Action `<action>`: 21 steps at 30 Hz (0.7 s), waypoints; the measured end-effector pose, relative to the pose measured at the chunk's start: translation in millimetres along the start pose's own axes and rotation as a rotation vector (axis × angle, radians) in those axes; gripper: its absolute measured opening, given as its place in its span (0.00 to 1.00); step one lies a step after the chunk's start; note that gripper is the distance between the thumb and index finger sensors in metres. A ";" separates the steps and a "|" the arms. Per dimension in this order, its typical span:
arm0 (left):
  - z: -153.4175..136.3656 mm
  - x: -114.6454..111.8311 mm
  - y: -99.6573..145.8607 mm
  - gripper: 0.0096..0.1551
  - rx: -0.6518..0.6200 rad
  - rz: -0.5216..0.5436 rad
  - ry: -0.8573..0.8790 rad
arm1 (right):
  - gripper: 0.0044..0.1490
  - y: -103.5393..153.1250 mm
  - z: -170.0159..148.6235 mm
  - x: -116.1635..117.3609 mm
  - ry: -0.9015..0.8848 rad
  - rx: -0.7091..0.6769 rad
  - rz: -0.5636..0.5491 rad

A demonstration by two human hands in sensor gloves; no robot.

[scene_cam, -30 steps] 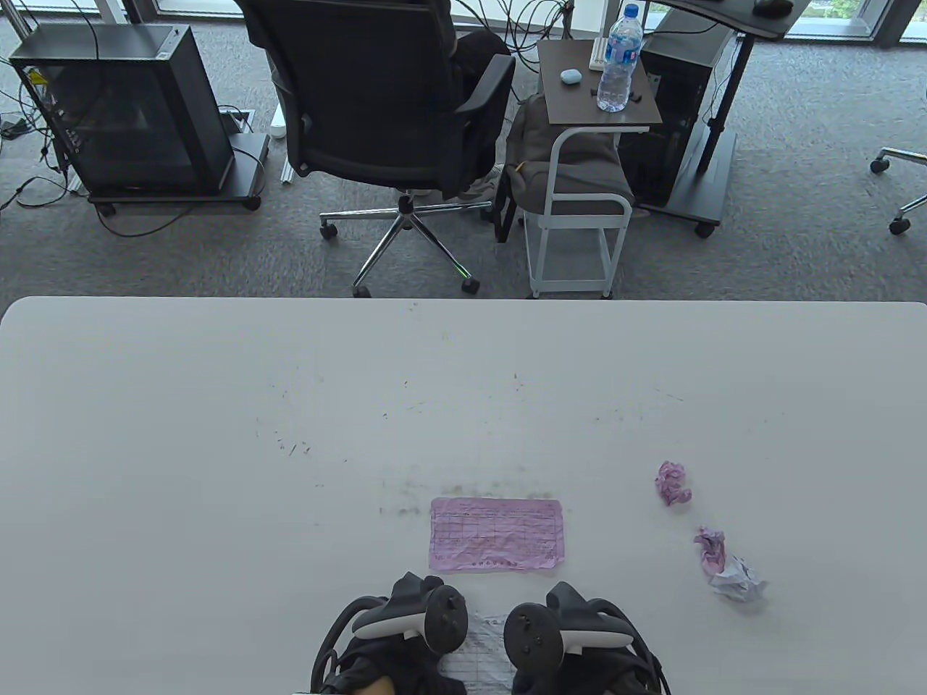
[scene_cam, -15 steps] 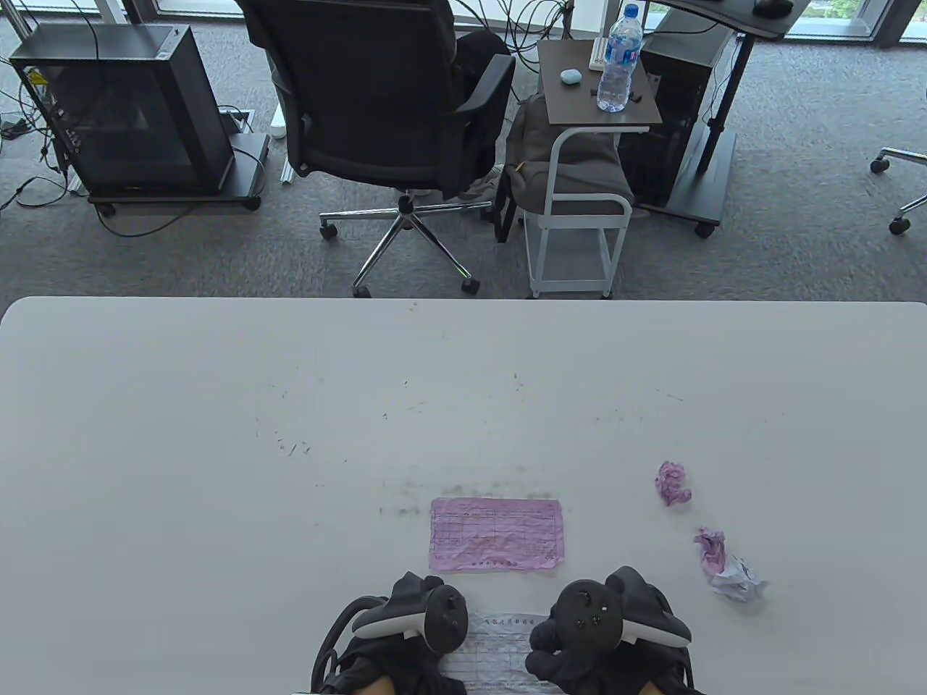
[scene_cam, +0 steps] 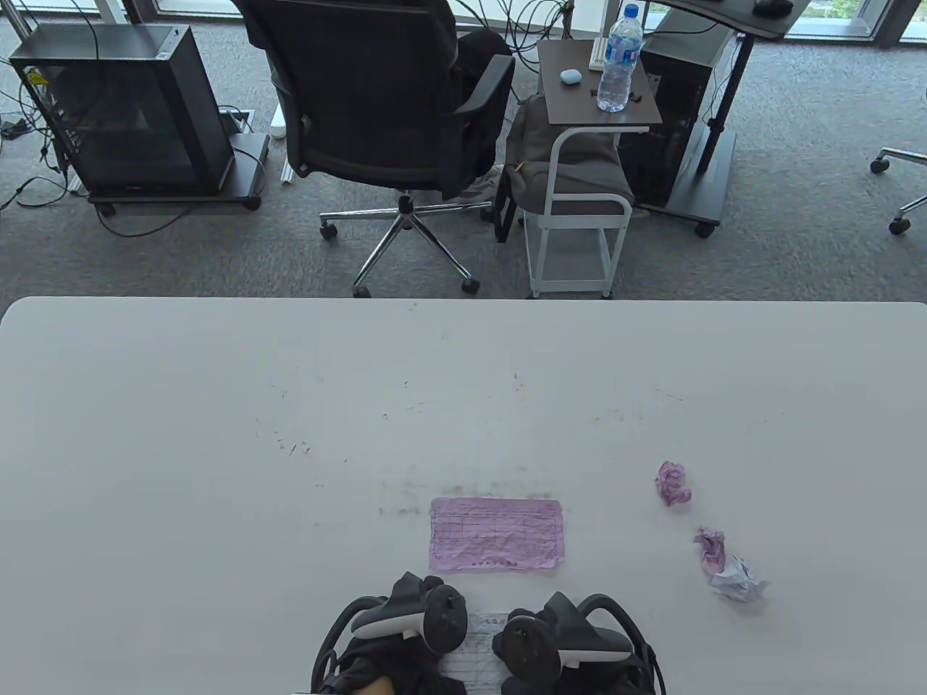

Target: Flatten crumpled invoices and stack

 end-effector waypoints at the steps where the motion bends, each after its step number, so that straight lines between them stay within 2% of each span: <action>1: 0.0 0.0 0.0 0.60 0.000 0.000 0.001 | 0.38 0.6 -2.6 -0.5 -0.009 0.018 -0.006; 11: 0.0 -0.4 -0.4 0.60 -0.001 -0.002 0.000 | 0.35 9.5 -34.6 -6.3 -0.116 0.170 -0.024; 16: 0.2 -0.6 -0.7 0.60 -0.002 -0.002 0.005 | 0.35 30.0 -60.1 -17.3 -0.147 0.279 -0.246; 18: 0.0 -0.8 -0.7 0.60 -0.004 -0.001 0.005 | 0.37 32.0 -67.8 -13.8 -0.225 0.304 -0.268; 21: 0.1 -1.0 -0.9 0.60 -0.006 -0.001 0.010 | 0.45 22.0 -70.0 -3.2 -0.261 0.291 -0.215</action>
Point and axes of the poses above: the tracker on the back of each hand, its own z axis roughly to the thumb side, its own y axis roughly from the fingertips to the wrist, x = y × z, the point moved 2 cm from there along -y, roughly from the wrist to the fingertips, and after that the axes turned 7 degrees about z, right-handed, at the moved point
